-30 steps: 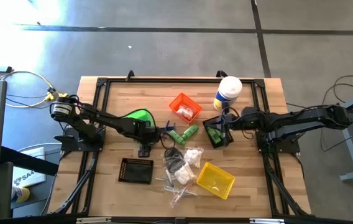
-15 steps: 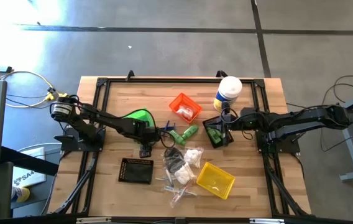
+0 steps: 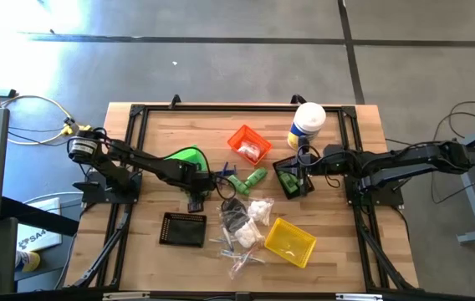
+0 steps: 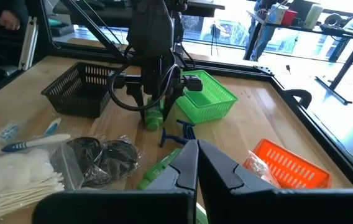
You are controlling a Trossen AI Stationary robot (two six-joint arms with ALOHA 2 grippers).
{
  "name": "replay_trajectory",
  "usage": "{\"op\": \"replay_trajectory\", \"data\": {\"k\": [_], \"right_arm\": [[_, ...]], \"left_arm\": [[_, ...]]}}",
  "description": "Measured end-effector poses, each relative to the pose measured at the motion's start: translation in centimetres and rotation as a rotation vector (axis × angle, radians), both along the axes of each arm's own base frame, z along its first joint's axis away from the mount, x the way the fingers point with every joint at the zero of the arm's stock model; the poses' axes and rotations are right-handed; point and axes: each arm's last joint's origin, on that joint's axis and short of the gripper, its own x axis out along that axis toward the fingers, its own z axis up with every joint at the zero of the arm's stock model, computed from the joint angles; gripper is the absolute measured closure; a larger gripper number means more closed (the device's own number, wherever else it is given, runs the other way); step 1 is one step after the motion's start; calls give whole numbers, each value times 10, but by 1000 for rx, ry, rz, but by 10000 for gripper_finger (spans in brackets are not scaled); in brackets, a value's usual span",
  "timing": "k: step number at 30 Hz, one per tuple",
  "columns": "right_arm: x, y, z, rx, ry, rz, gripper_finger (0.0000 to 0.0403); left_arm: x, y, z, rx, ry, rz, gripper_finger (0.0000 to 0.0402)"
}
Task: Pick & Place Travel size toiletries
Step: Put the green shampoo into the top black bin
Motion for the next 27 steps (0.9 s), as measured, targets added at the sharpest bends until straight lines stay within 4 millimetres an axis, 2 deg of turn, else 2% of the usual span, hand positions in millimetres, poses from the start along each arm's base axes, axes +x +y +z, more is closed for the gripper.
{"op": "replay_trajectory", "data": {"k": [5,17,27], "right_arm": [[0,0,0,3,0,15,401],[0,6,3,9,-38,212,401],[1,4,3,-5,-34,142,401]], "left_arm": [[0,0,0,-1,-2,-2,223],[5,-1,1,-19,-49,4,222],[8,-3,3,-80,-89,-11,222]]}}
